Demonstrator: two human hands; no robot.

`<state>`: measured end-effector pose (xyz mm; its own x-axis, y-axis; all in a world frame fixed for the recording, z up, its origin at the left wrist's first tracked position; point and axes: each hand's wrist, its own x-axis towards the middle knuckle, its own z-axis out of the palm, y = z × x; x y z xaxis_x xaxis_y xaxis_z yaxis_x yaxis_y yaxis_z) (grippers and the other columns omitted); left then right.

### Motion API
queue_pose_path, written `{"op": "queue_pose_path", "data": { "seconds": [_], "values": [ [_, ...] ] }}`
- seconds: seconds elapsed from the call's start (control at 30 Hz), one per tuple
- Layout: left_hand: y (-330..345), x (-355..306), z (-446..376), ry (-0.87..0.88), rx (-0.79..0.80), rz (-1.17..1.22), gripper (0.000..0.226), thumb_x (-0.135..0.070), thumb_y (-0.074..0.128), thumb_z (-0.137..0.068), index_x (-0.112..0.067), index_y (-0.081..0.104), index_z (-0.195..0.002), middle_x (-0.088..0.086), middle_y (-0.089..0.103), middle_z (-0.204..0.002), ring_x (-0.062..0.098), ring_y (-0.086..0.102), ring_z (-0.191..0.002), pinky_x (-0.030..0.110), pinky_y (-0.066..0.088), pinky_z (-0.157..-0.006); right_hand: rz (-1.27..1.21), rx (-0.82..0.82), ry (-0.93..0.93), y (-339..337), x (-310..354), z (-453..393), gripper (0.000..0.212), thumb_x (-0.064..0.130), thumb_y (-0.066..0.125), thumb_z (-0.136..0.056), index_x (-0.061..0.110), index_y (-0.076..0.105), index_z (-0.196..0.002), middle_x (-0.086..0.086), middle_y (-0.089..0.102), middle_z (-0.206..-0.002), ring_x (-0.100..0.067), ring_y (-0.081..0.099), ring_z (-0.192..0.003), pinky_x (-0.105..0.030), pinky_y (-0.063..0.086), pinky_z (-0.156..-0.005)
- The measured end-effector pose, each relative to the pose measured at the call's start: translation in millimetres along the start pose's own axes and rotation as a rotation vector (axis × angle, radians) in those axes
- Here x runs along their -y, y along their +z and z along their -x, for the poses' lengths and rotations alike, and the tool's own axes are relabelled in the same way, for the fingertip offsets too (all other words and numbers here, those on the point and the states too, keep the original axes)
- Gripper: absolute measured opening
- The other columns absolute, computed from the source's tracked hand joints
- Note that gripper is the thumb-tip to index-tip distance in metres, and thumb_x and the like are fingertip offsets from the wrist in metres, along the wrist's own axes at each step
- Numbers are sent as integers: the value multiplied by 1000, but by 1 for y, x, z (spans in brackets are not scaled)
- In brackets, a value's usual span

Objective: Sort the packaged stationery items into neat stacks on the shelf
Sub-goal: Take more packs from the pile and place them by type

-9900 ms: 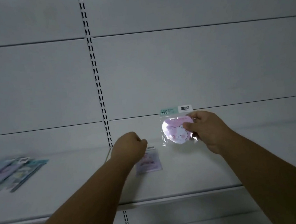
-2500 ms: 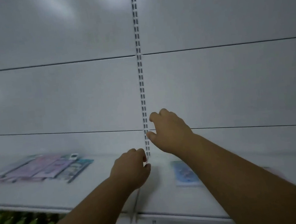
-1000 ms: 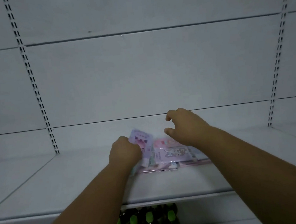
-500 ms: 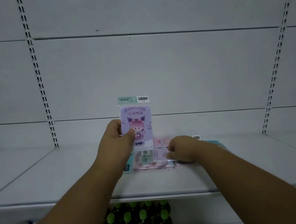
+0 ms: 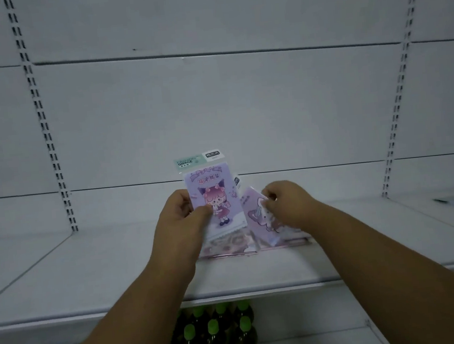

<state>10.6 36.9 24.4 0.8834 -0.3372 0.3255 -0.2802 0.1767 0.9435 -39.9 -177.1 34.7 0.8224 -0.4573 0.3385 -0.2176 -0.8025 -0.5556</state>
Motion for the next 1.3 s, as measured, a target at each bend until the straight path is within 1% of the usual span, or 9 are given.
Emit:
{"op": "queue_pose_path", "data": {
  "seconds": [0.1,0.23,0.37,0.53,0.87,1.0,1.07,1.17,1.3],
  "values": [
    [29,1,5,-29,106,87,12,-6,62,-92,-17,65,-97,0,77,-92,22,75,-83,42,61,-71,-192,-204,83,-30,-23,18,19,11,57,-91,1,62,-75,-13,61,-69,-32,67,-64,-46,60,-69],
    [91,3,17,-19,234,161,18,0,61,-90,-16,64,-96,4,77,-95,25,74,-88,46,57,-83,-168,-392,167,-81,-61,56,19,14,60,-89,3,66,-75,-10,60,-65,-22,54,-61,-41,53,-69],
    [167,4,36,-23,359,200,20,2,59,-91,-17,65,-97,3,77,-95,25,74,-90,44,56,-83,-169,-492,238,-139,-111,92,19,17,61,-88,2,67,-77,-21,69,-80,-38,67,-76,-51,58,-75],
    [279,2,65,-25,427,236,21,2,57,-93,-17,64,-99,4,75,-102,23,73,-93,40,55,-83,-164,-564,303,-217,-191,125,18,17,62,-88,3,68,-79,-21,71,-84,-39,69,-81,-51,59,-73],
    [453,8,104,-126,355,237,18,-3,58,-94,-18,64,-102,3,75,-101,23,72,-92,44,55,-88,-237,-492,365,-331,-338,124,7,11,71,-83,12,76,-78,-9,76,-78,-25,74,-70,-43,62,-75],
    [482,11,92,-150,327,197,17,-4,58,-94,-19,64,-100,4,75,-100,22,73,-90,42,56,-85,-196,-432,428,-338,-377,92,17,11,75,-78,-5,73,-80,-23,73,-80,-34,72,-73,-45,60,-78],
    [493,14,82,-142,302,191,19,-2,58,-94,-19,65,-96,4,76,-97,23,73,-89,42,56,-85,-168,-381,462,-336,-394,75,21,12,76,-76,-9,70,-79,-29,70,-85,-31,66,-68,-43,57,-77],
    [506,16,67,-144,313,176,20,-1,59,-93,-19,66,-94,4,76,-94,24,73,-87,42,57,-84,-195,-293,523,-333,-412,55,7,12,74,-77,7,69,-79,-15,67,-81,-22,59,-67,-32,53,-66],
    [523,26,51,-155,290,125,15,-3,60,-92,-18,66,-93,8,75,-95,28,72,-88,49,56,-88,-133,-205,547,-330,-437,35,31,11,76,-76,-14,68,-91,-28,70,-86,-29,66,-72,-38,53,-67]
  ]
}}
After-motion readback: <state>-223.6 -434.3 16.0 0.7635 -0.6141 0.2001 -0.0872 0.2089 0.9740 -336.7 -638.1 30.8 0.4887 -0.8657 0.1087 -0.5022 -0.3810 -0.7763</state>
